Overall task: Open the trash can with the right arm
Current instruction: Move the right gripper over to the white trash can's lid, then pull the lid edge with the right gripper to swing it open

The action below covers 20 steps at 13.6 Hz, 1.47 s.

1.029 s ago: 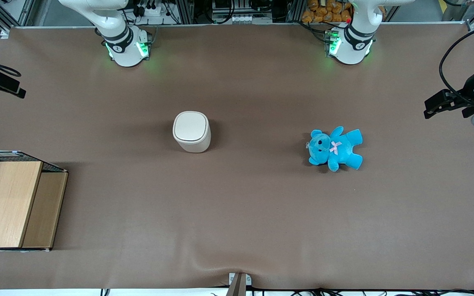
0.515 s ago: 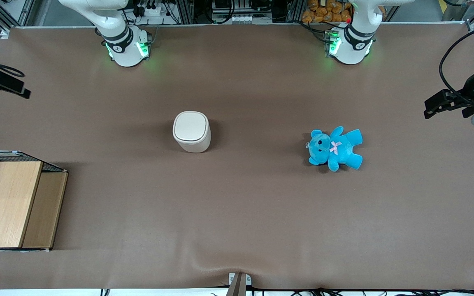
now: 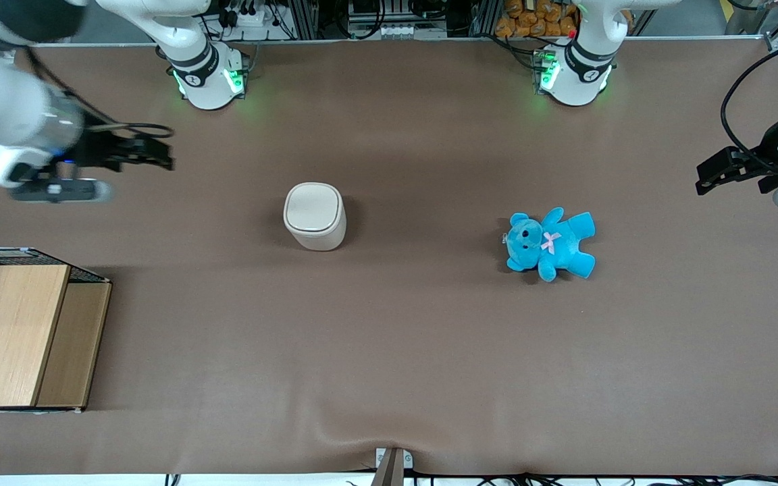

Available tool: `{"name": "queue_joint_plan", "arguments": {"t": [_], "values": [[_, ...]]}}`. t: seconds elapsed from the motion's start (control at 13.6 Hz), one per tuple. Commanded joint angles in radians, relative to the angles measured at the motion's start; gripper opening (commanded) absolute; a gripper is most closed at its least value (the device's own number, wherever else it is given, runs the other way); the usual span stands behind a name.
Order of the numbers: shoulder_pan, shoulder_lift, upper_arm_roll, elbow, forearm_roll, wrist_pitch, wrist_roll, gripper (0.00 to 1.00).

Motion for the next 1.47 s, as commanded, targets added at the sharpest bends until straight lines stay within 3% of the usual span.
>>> {"name": "queue_joint_plan", "arguments": {"t": [0.0,0.22,0.29,0.74,1.4], "values": [[0.004,0.014,0.084,-0.043,0.007,0.031,0.115,0.65],[0.034,0.02,0.115,-0.133,0.008,0.109,0.157,0.18],[0.056,0.034,0.115,-0.151,0.008,0.123,0.184,0.09],[0.145,0.144,0.115,-0.182,0.011,0.27,0.293,0.07],[0.194,0.333,0.115,-0.22,0.0,0.487,0.292,0.05]]}}
